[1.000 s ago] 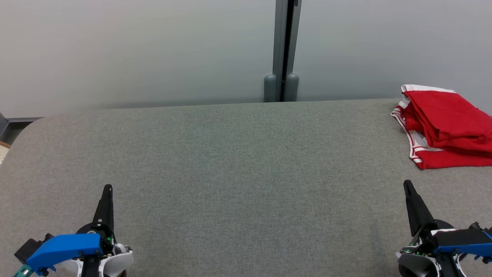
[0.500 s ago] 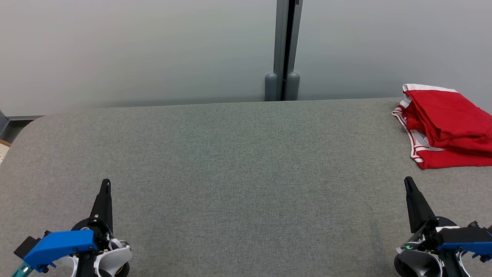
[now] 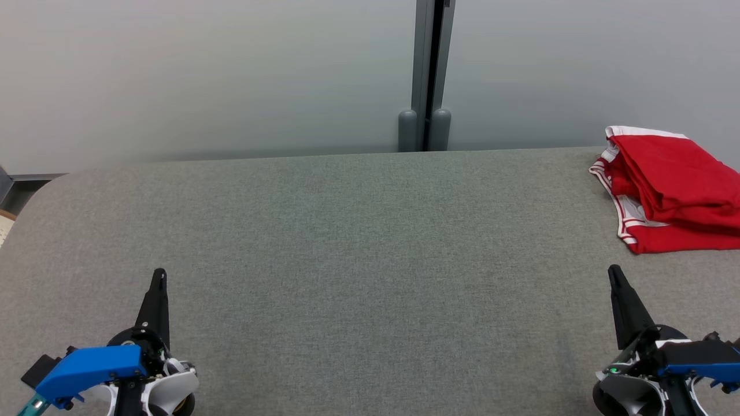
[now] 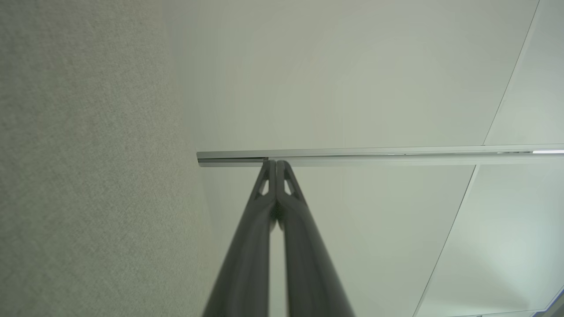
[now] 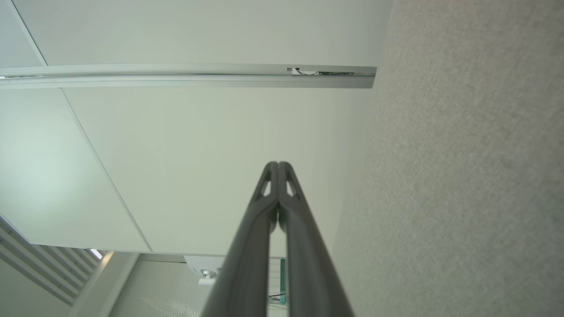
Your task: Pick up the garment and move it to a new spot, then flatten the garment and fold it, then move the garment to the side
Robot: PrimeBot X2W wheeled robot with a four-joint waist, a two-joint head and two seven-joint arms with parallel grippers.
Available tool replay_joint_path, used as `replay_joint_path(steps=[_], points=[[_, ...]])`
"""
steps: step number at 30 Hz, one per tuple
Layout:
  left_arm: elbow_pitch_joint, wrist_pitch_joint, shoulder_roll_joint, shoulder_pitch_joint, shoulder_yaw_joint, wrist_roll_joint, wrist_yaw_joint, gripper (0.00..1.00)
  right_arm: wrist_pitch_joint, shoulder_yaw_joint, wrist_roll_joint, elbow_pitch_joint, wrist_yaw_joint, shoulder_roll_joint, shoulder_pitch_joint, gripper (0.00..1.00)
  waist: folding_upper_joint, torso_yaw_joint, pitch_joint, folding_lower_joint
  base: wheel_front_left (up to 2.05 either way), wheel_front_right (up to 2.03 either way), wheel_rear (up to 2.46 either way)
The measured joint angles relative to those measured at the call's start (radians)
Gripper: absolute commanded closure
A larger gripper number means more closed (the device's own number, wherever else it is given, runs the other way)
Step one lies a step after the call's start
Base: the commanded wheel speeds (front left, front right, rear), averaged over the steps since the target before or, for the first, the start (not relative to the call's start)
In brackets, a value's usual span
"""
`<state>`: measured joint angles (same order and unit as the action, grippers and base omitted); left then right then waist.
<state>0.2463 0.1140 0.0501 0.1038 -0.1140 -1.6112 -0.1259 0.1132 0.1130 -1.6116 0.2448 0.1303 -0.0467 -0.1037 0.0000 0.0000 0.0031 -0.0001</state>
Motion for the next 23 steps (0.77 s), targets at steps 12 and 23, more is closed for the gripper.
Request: replay_joint_path(steps=[12,23], points=[[0.0,0.0,0.0,0.0,0.0,0.0,0.0,1.0,0.0,0.0,0.0,0.0,0.0,0.0,0.0,1.0,0.0,0.0,0.0,0.0,0.0,0.0,0.0],[0.0,0.0,0.0,0.0,0.0,0.0,0.0,1.0,0.0,0.0,0.0,0.0,0.0,0.0,0.0,1.0,0.0,0.0,0.0,0.0,0.0,0.0,0.0]])
